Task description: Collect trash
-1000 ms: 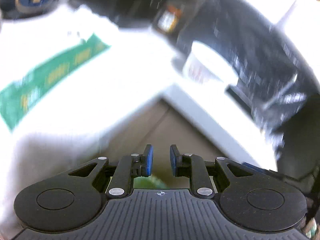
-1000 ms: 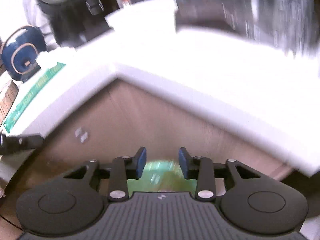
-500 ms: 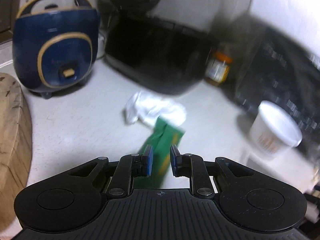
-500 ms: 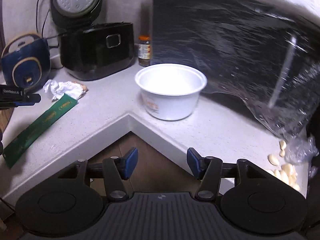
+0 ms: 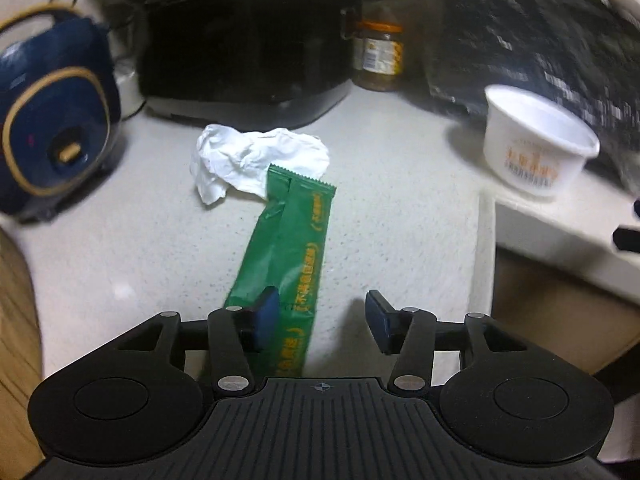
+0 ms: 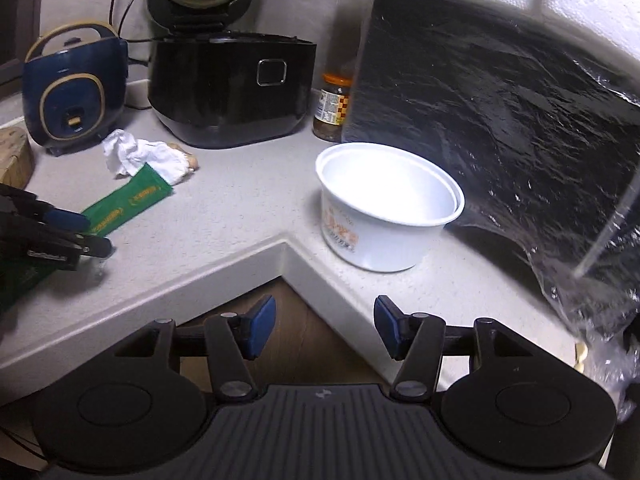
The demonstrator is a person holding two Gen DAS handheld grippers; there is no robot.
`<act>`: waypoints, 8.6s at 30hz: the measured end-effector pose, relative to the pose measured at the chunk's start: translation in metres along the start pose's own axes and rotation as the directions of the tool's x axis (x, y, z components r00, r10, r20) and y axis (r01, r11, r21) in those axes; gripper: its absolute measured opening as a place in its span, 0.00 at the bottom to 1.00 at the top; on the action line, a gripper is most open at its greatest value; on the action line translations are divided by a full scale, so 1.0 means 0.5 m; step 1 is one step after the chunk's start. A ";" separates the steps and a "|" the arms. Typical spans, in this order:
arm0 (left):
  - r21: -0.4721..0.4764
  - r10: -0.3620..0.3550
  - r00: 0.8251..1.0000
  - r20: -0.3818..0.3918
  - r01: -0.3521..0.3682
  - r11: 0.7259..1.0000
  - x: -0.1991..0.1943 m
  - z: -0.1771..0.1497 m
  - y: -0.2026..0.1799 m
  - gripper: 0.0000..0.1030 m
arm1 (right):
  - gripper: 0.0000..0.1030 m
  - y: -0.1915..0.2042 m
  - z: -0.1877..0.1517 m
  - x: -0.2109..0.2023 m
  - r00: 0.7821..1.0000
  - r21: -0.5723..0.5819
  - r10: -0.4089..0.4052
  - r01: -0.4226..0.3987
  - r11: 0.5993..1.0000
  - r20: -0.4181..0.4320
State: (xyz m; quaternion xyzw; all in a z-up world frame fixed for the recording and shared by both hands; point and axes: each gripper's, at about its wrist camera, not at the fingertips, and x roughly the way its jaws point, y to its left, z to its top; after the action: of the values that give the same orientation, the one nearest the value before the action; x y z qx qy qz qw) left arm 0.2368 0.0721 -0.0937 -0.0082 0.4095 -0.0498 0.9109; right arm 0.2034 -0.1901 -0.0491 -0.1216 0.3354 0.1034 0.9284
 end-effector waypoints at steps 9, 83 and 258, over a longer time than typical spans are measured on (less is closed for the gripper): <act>-0.014 0.125 0.991 -0.051 -0.126 0.992 0.001 0.012 0.023 0.50 | 0.53 -0.082 -0.015 0.038 0.998 0.078 0.050 -0.053 0.996 0.036; -0.287 -0.350 0.936 0.031 0.344 0.894 -0.117 -0.213 -0.181 0.23 | 0.05 -0.162 -0.428 0.124 0.921 0.555 0.220 -0.004 0.832 -0.323; -0.059 -0.056 0.998 0.023 0.057 0.997 0.112 0.128 0.073 0.33 | 0.51 0.049 -0.012 0.075 0.979 0.235 0.202 -0.190 0.953 -0.029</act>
State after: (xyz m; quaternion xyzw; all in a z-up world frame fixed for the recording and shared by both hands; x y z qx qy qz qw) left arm 0.3247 0.1012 -0.0951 -0.0475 0.4004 -0.0634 0.9129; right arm 0.2215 -0.1646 -0.0816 0.0183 0.3801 0.1521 0.9122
